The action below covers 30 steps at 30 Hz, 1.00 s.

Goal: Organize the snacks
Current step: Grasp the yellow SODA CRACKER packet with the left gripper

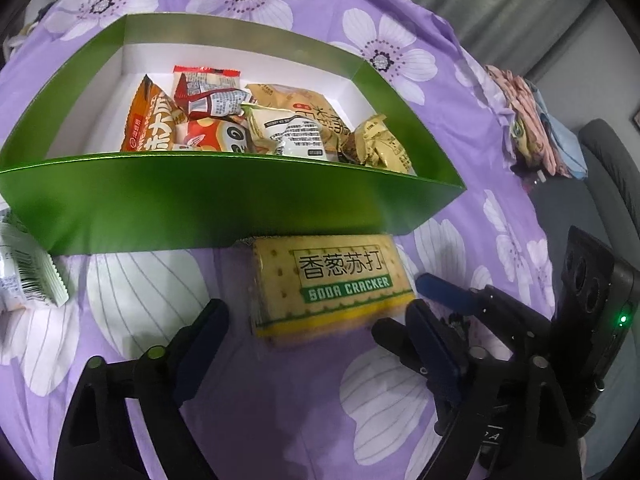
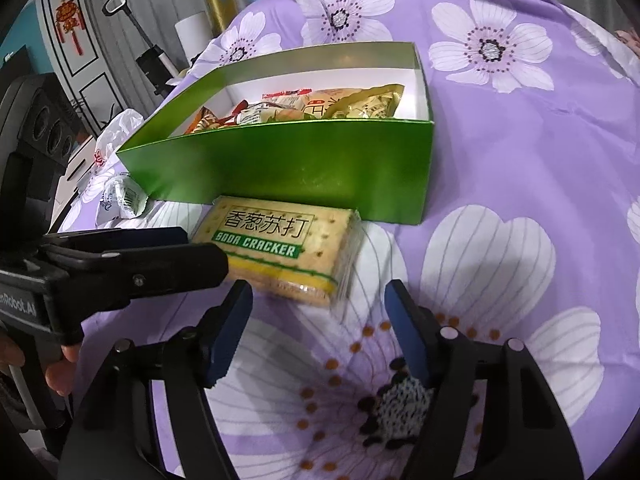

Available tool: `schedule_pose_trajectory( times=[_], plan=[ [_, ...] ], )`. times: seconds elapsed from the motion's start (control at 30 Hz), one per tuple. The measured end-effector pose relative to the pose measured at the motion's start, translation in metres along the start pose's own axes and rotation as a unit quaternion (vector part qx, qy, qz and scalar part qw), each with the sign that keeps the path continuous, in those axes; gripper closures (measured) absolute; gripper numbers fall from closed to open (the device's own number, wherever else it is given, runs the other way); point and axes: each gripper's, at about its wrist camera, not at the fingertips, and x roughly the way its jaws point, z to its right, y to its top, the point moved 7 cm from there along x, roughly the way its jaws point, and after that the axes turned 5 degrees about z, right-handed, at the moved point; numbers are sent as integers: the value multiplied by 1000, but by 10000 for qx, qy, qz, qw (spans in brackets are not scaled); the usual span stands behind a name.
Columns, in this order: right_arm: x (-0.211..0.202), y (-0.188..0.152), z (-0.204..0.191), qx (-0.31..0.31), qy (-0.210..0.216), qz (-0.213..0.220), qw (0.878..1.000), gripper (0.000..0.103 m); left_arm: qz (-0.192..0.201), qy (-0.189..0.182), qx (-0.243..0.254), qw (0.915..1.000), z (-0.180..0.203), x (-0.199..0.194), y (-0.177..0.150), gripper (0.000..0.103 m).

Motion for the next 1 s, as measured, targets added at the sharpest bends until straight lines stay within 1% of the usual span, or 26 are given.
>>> schedule_pose_trajectory(
  times=[0.03, 0.1, 0.17, 0.3, 0.37, 0.47, 0.6, 0.73, 0.83, 1.0],
  plan=[
    [2, 1, -2, -82, 2, -20, 10000, 34, 5, -10, 5, 10000, 0, 0, 0, 17],
    [9, 4, -6, -260, 81, -108, 9996, 34, -17, -52, -12, 10000, 0, 1, 1, 26],
    [12, 5, -11, -407, 188, -144, 9989, 34, -62, -98, -44, 9999, 0, 3, 2, 31],
    [15, 4, -21, -758, 195, -209, 9967, 39, -111, -22, 53, 9999, 3, 5, 2, 33],
    [14, 5, -21, -765, 193, -206, 9967, 39, -127, 35, 114, 9998, 4, 6, 2, 33],
    [11, 5, -21, -775, 162, -179, 9967, 42, -120, 134, 175, 9997, 4, 5, 1, 36],
    [6, 3, -24, -721, 165, -123, 9972, 44, -93, 128, 162, 9997, 3, -1, -1, 36],
    [-2, 0, -36, -818, 134, 54, 9965, 44, -19, 231, 229, 9995, 4, -13, -6, 36],
    [-14, 0, -45, -805, 152, 219, 9964, 44, 79, 248, 236, 9994, 6, -27, -8, 36],
    [-32, -1, -60, -799, 138, 377, 9960, 44, 198, 274, 368, 9987, 13, -46, -11, 36]
  ],
)
